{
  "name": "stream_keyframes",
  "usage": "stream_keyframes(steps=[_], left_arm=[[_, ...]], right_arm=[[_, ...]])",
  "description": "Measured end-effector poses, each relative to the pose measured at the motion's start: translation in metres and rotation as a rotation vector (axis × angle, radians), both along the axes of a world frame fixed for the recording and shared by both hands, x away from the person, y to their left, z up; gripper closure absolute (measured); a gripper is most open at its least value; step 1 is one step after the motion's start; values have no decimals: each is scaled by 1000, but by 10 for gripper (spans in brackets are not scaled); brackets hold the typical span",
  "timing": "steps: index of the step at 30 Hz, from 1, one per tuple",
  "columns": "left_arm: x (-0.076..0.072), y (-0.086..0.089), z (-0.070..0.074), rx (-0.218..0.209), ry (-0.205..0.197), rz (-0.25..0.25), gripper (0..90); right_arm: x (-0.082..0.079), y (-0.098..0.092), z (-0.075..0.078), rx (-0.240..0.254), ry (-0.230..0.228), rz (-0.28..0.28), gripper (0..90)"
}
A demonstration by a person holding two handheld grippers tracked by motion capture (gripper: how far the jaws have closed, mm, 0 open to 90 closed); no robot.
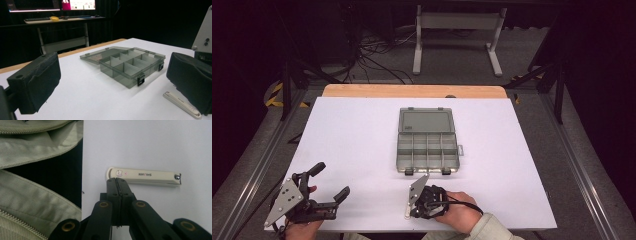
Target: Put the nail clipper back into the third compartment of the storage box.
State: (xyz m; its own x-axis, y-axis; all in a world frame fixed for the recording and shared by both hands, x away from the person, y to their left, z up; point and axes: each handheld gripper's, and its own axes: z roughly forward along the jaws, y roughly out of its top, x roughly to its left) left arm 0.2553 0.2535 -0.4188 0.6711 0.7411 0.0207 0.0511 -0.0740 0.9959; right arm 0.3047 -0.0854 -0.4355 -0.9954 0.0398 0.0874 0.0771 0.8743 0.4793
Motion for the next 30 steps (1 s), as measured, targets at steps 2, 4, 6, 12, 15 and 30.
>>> stream_keyframes(steps=[2,4,6,12,15,30], left_arm=[[0,0,0,0,-2,0,2],[0,0,0,0,0,0,2],[0,0,0,0,-1,0,2],[0,0,0,-1,-1,1,2],[0,0,0,0,-2,0,2],[0,1,0,-2,-1,0,2]], right_arm=[[0,1,-1,0,-1,-1,900],[0,2,-2,-4,0,2,900],[0,3,-3,-2,0,0,900],[0,5,-3,3,-2,-1,900],[1,7,-3,3,2,-4,900],[10,27,-5,30,-17,-39,900]])
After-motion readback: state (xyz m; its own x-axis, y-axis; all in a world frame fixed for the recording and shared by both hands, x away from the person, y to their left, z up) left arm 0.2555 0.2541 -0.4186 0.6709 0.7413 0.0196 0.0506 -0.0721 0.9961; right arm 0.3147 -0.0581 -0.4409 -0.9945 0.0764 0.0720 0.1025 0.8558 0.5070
